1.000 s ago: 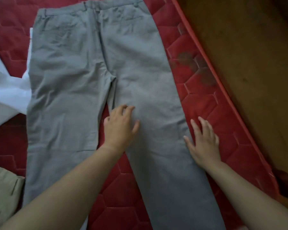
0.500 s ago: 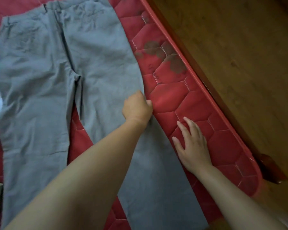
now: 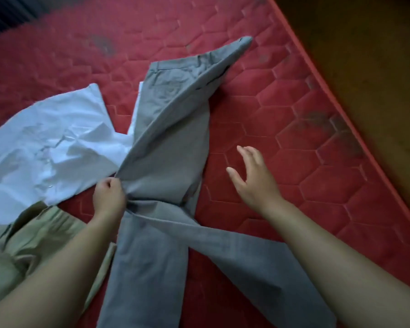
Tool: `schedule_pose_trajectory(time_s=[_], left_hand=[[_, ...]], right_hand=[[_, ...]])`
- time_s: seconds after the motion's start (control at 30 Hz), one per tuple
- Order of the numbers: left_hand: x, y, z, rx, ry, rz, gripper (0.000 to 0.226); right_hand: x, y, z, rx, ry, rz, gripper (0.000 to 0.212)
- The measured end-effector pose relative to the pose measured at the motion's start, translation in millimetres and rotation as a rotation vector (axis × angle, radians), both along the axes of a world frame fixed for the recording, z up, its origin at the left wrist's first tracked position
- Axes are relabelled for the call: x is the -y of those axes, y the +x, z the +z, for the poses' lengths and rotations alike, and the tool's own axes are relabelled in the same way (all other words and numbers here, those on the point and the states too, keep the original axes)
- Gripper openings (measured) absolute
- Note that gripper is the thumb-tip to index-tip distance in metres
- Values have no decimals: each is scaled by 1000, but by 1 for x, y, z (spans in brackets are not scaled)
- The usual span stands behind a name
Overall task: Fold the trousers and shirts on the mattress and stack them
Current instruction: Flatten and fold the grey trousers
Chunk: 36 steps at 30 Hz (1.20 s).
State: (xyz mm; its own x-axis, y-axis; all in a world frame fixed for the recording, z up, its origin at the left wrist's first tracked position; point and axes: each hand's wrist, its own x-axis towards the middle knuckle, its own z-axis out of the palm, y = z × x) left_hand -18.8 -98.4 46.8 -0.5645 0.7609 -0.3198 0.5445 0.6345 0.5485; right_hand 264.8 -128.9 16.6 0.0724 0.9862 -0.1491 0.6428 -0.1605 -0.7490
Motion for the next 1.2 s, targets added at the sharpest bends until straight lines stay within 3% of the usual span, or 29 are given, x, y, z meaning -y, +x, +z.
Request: schedule_pose_trajectory(time_s=[0.13, 0.33, 0.43, 0.53, 0.6, 0.67, 0.73, 0.87, 0.93, 1.1, 1.2], left_hand=[[-7, -50, -33, -15, -154, -126, 16], [-69, -30, -72, -25, 118, -444, 50], [-109, -18, -89, -43, 126, -515, 58], [-133, -13, -106, -93, 15, -509, 57], [-139, -12, -109, -54, 49, -501, 40], [-143, -19, -106, -26, 239, -431, 18], [-145, -37, -102, -83, 349, -326, 14], [-126, -58, -109, -238, 54, -478, 36], [-116, -52, -113, -286, 42, -509, 47], [-106, -31, -109, -54, -22, -413, 51], [-97, -4, -90, 98, 137, -468, 50]], right_hand=[[-38, -65, -18, -5, -42, 75, 64], [-111, -101, -53, 160, -41, 8, 72], [-139, -111, -70, 231, -113, 17, 71], [-145, -127, -85, 316, -129, 8, 67], [-142, -134, -92, 374, -119, 9, 67], [-139, -132, -93, 330, -54, 0, 67], [-134, -127, -91, 201, 65, -61, 66], [-111, -125, -92, 65, 75, -157, 78], [-109, -128, -94, -15, 51, -218, 79], [-119, -116, -89, -118, 44, -286, 63], [-124, -80, -73, -96, 73, -331, 56]])
